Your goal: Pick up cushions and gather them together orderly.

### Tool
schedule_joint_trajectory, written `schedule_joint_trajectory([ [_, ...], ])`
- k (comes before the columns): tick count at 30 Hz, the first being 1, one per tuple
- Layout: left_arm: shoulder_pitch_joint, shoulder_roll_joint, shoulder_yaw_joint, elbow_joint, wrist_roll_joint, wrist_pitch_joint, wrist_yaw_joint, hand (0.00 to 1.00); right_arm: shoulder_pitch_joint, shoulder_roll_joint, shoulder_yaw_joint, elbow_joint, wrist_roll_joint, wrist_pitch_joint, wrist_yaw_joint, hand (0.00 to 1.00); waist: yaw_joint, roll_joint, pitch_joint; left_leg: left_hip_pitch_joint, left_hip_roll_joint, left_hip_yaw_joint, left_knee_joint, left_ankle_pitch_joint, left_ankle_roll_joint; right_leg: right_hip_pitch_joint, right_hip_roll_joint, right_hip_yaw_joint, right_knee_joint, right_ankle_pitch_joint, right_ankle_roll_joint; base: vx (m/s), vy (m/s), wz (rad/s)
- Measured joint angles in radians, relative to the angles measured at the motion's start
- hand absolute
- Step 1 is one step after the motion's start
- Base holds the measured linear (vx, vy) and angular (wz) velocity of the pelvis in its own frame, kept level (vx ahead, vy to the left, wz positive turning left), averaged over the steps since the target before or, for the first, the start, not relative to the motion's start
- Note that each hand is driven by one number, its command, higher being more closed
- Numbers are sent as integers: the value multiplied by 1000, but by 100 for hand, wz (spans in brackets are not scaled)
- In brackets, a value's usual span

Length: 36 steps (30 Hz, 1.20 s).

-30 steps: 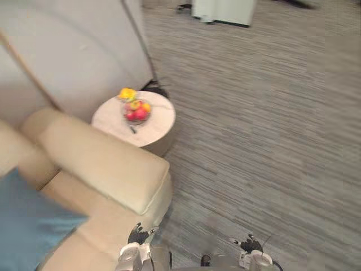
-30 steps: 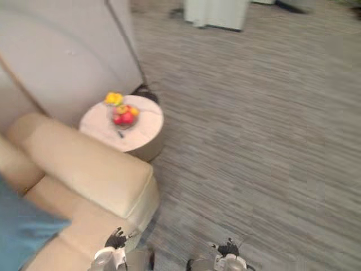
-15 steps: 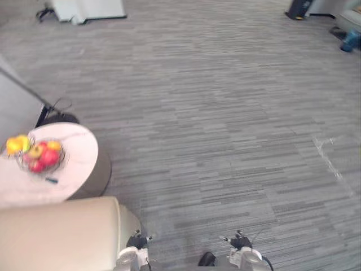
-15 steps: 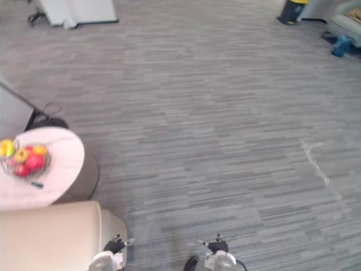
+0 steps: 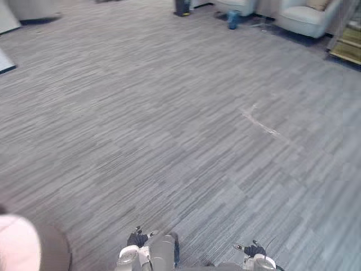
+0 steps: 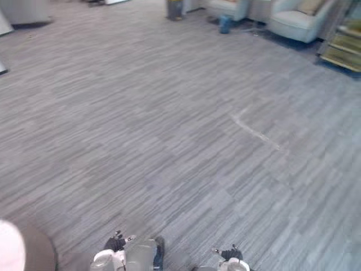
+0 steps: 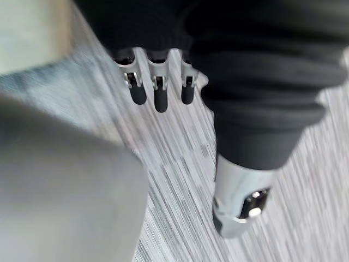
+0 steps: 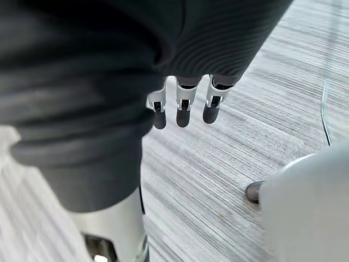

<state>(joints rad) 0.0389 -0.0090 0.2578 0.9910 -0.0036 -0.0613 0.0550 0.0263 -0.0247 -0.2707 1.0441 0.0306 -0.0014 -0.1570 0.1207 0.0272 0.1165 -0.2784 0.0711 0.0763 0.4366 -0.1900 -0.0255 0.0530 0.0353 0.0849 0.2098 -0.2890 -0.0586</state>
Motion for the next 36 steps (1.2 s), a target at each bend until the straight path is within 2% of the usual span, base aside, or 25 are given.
schedule_joint_trajectory([
  [1, 3, 8, 1, -2, 1, 1, 0, 0, 11, 14, 0, -9, 9, -1, 0, 0, 1, -16, -10, 0, -3, 31, -3, -17, 3, -4, -15, 16, 13, -9, 19, 448, 199, -109],
  [2, 11, 25, -1, -9, 1, 2, 0, 0, 20, 35, -1, -9, 11, 0, 0, 0, 9, -51, -32, 20, -14, 86, -21, -32, 2, -50, -51, 23, 101, -20, 73, 461, 162, -103],
  [4, 9, 29, -3, -7, 1, 6, 1, 0, 25, 44, -6, -10, 11, 0, 2, 0, 14, -61, -35, 80, -20, 145, -41, -50, 23, -104, -81, -8, 277, -31, 175, 427, 138, -93],
  [5, 10, 27, -17, -6, 1, 12, 1, 0, 20, 46, -12, -10, 11, -3, 4, 0, 15, -51, -32, 133, -21, 173, -67, -63, 34, -142, -106, -59, 405, -14, 298, 363, 110, -76],
  [6, 4, 27, -37, -5, 1, 15, 2, 0, 6, 49, -25, -10, 10, -5, 9, 0, 14, -43, -27, 181, -23, 186, -97, -71, 32, -194, -136, -122, 529, -10, 302, 425, 98, -71],
  [8, -4, 31, -72, 4, -2, 23, 3, 0, -14, 47, -41, -11, 10, -8, 13, 0, -1, -28, -17, 258, -20, 208, -150, -72, 29, -247, -193, -244, 614, -31, 218, 352, 38, -46],
  [9, -10, 31, -93, 6, -8, 24, 3, 0, -28, 38, -41, -10, 10, -9, 16, 0, -10, -16, -1, 325, -8, 240, -192, -71, 28, -274, -221, -319, 601, -58, 167, 347, -26, -52],
  [11, -17, 38, -118, 17, -18, 23, 3, 0, -45, 24, -40, -8, 11, -16, 22, 0, -20, 5, 10, 383, 16, 262, -221, -71, 25, -327, -226, -379, 500, -52, 130, 333, -76, -41],
  [12, -19, 45, -133, 21, -19, 22, 3, 0, -54, 17, -40, -8, 11, -16, 21, 0, -29, 8, 12, 396, 24, 271, -232, -71, 25, -353, -225, -391, 441, -30, 116, 335, -143, -10],
  [14, -20, 75, -176, 24, -18, 21, 1, 0, -65, 3, -40, 3, 10, -15, 21, 0, -58, -7, 14, 435, 18, 262, -265, -76, -12, -393, -207, -371, 227, 133, 92, 375, -195, 9],
  [15, -10, 87, -176, 35, -18, 21, 1, 0, -52, -2, -40, 24, 10, -15, 22, 0, -70, -36, 9, 457, 7, 228, -257, -98, -51, -408, -198, -328, 213, 227, 44, 449, -291, 5],
  [16, -9, 68, -164, 57, -17, 23, 4, 0, -56, -37, -43, 40, 9, -12, 24, 0, -70, 3, 12, 474, 47, 200, -219, -113, -72, -399, -166, -336, 268, 182, 34, 521, -365, -5],
  [18, 7, 51, -152, 55, -19, 23, 2, 0, -53, -52, -44, 45, 8, -5, 21, 0, -68, 27, 2, 368, 104, 139, 23, -111, -70, -375, -131, -341, 240, 132, 31, 482, -349, -15],
  [19, 10, 27, -114, 33, -18, 22, 3, 0, -45, -58, -57, 33, 10, -6, 20, 0, -65, 61, 14, 248, 163, 84, 276, -49, -22, -334, -86, -352, 210, 116, 11, 447, -294, -21],
  [20, 13, 13, -80, 17, -18, 22, 3, 0, -45, -55, -64, 31, 14, -5, 15, 0, -57, 71, 30, 178, 207, 61, 446, 2, 15, -291, -52, -352, 191, 101, -7, 538, -294, -36],
  [22, 10, 14, -72, -2, -18, 21, 2, 0, -47, -47, -60, 30, 15, -3, 8, 0, -51, 71, 51, 99, 230, 47, 631, -28, -2, -197, -24, -345, 176, 46, -42, 423, -169, -25],
  [25, 10, 30, -102, -42, -17, 5, -1, 0, -34, -28, -60, 35, 39, 6, -1, 0, -41, 28, 58, -39, 139, 83, 530, -82, -2, -38, -24, -332, 90, -6, -40, 435, -168, -9],
  [27, 1, 25, -102, -54, -17, 0, -2, 0, -51, -25, -66, 34, 51, 5, -3, 0, -20, 23, 60, -100, 44, 135, 160, -59, 7, 35, -26, -297, 14, -13, -21, 570, -75, -38],
  [28, -1, 23, -102, -55, -17, 0, -2, 0, -52, -24, -66, 34, 51, 5, -4, 0, -14, 23, 60, -105, 27, 137, 84, -37, -1, 48, -28, -291, -1, -15, -17, 586, -15, -39],
  [29, -6, 14, -101, -56, -16, -1, -2, 0, -54, -22, -67, 34, 50, 5, -6, 0, -3, 18, 61, -105, -14, 150, -80, 30, -9, 86, -35, -272, -35, -22, -4, 631, 46, -63],
  [30, -10, 15, -101, -57, -17, -5, -2, 0, -61, -22, -65, 40, 50, 5, -7, 0, 19, 7, 57, -101, -52, 147, -192, 173, 4, 140, -41, -231, -94, -27, 22, 790, 63, -79],
  [31, -13, 17, -100, -55, -15, -7, -2, 0, -66, -15, -64, 42, 50, 5, -7, 0, 27, -4, 52, -95, -69, 141, -195, 235, 40, 157, -52, -213, -105, -27, 38, 837, 72, -69],
  [33, -32, 33, -96, -48, 3, -2, -5, 0, -77, 10, -69, 38, 39, 6, 1, 0, 20, -50, 52, -80, -95, 150, -140, 185, 122, 154, -101, -179, -45, 9, 100, 722, 75, -28],
  [35, -30, 50, -91, -45, 3, -1, -3, 0, -64, 22, -79, 38, 16, 6, 2, 0, 29, -73, 52, -21, -100, 161, -113, 129, 115, 105, -115, -164, 174, 42, 154, 603, 89, -8],
  [36, -30, 57, -111, -30, 2, 1, -4, 0, -55, 26, -78, 35, 7, 4, 3, 0, 22, -78, 49, 53, -100, 150, -120, 78, 112, 8, -131, -162, 447, 109, 233, 648, 82, 5],
])
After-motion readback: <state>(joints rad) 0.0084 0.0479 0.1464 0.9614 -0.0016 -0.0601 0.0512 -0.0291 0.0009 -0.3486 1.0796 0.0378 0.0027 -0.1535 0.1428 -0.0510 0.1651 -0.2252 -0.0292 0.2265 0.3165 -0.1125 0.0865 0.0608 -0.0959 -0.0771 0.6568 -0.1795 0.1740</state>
